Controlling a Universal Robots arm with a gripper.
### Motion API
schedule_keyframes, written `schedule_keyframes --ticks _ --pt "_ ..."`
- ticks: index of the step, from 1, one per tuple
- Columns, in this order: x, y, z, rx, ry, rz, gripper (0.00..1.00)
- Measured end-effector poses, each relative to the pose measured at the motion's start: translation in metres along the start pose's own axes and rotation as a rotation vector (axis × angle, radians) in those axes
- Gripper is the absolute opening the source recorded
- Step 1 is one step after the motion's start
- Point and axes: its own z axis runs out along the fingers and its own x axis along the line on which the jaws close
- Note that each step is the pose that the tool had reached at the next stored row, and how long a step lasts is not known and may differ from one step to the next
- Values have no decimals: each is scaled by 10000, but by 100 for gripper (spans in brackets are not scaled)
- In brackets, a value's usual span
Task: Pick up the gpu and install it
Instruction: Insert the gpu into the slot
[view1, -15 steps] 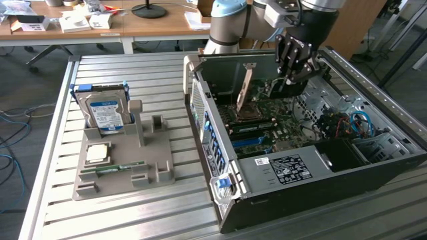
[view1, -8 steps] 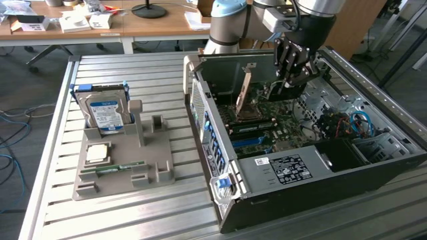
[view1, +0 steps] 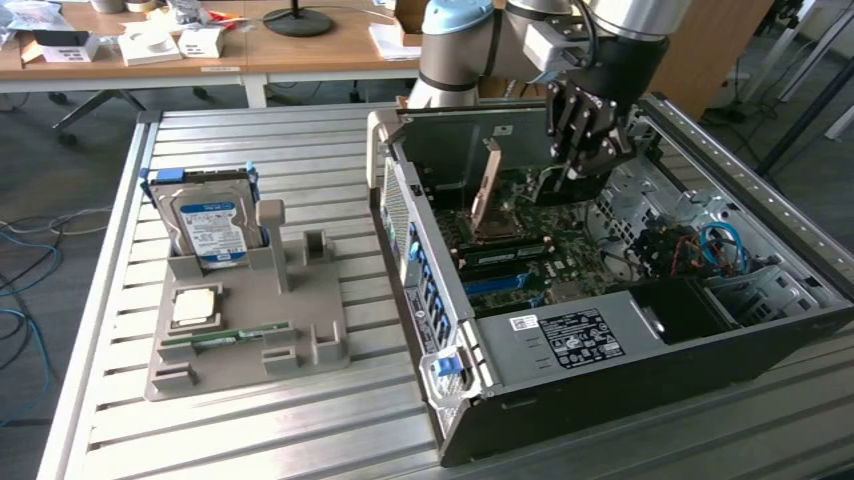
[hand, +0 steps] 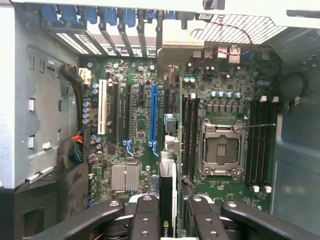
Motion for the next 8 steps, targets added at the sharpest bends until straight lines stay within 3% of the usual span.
schedule_keyframes --ticks 8 --pt "3 -1 145 0 -8 0 26"
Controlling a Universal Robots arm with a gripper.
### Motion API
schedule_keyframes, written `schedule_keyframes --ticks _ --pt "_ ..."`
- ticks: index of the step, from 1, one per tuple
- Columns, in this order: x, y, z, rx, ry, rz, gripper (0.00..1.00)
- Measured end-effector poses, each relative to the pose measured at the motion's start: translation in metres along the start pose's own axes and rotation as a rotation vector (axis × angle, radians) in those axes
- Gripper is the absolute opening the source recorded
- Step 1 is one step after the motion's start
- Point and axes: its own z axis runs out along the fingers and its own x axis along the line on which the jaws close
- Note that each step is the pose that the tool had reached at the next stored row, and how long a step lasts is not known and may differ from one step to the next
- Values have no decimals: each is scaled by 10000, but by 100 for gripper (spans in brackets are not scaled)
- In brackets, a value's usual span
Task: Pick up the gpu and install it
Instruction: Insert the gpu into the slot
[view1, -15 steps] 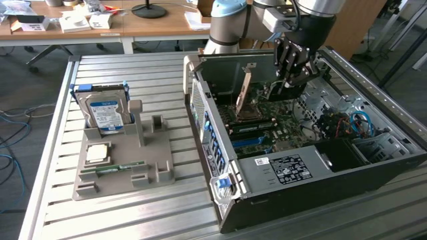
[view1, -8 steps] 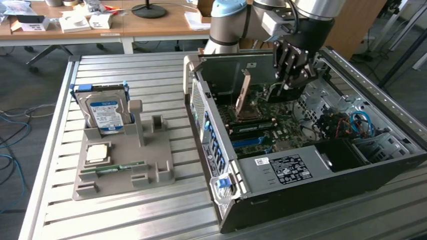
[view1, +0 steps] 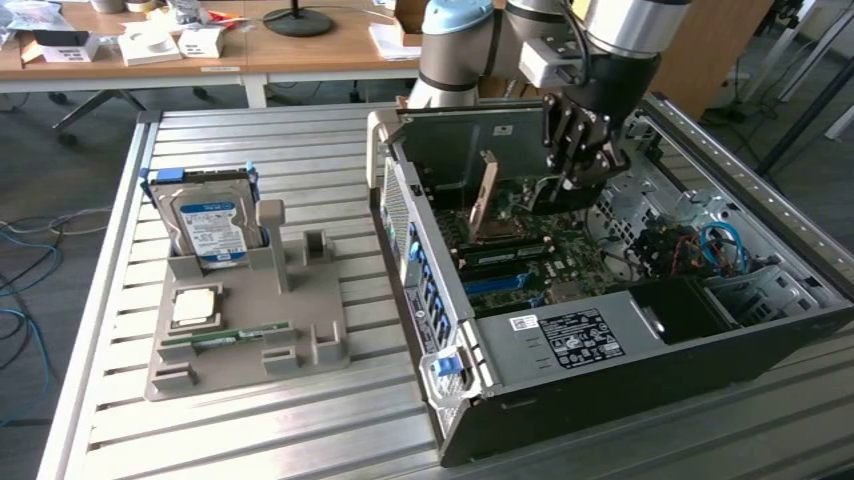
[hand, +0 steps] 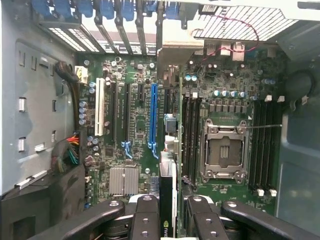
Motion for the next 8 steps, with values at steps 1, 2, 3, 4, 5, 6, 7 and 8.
schedule_keyframes --ticks 1,2,3,4,5,6,7,8 --pt "0 0 18 -1 0 0 26" --pt "1 0 36 0 -2 0 26" --pt "1 0 56 1 -3 0 26" --pt "1 0 74 0 -4 0 26" --pt "2 -1 91 0 -4 0 26" --pt "2 -1 109 0 -6 0 26" --pt "2 -1 127 0 -6 0 26" --pt "3 -1 145 0 -8 0 26"
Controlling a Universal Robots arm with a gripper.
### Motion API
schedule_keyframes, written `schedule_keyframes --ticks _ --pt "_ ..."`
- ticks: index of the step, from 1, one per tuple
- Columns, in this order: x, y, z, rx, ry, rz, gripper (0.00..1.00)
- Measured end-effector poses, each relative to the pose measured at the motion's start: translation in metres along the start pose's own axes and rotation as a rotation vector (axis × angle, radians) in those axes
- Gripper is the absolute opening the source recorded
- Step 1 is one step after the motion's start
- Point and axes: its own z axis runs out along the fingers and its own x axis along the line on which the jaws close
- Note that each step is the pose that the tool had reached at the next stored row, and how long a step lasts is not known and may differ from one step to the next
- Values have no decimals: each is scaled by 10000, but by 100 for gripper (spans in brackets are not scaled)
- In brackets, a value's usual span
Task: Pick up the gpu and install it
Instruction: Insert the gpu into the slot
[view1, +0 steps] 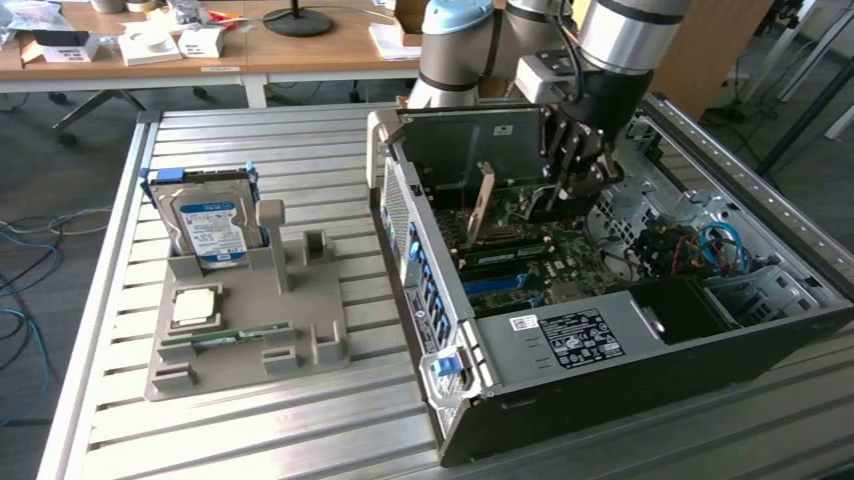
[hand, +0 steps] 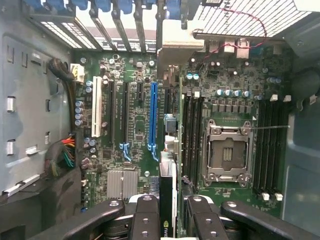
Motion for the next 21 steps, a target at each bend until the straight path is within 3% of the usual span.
schedule_keyframes --ticks 8,21 --pt "3 -1 141 1 -29 0 26" --pt "119 1 142 1 -30 -1 26"
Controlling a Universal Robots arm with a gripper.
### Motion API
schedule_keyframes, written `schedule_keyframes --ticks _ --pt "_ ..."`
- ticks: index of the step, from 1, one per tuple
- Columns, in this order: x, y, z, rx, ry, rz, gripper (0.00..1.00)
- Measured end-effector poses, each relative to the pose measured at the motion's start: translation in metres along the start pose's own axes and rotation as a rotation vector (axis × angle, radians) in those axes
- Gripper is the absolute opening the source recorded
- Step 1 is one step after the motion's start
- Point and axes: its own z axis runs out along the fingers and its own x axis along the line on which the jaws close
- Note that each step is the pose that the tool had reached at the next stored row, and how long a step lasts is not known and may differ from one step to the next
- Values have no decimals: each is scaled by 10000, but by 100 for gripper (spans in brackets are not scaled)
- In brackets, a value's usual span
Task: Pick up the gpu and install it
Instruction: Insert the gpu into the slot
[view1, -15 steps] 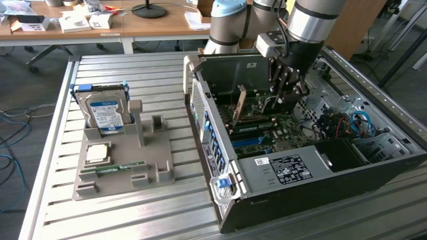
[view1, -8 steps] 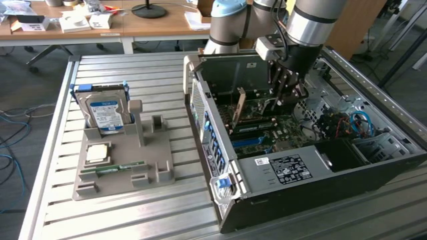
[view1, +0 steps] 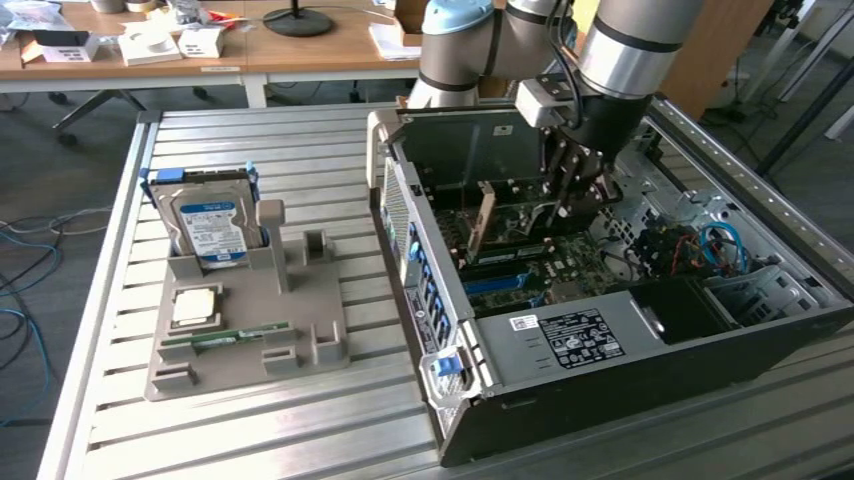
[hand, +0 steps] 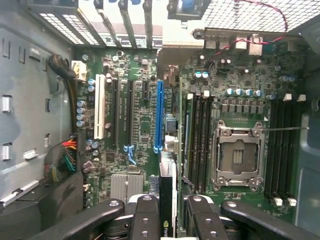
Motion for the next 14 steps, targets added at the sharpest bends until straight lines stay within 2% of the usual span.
schedule_keyframes --ticks 4,14 --pt "17 1 23 1 -2 1 26" --pt "23 -1 196 0 -6 0 26"
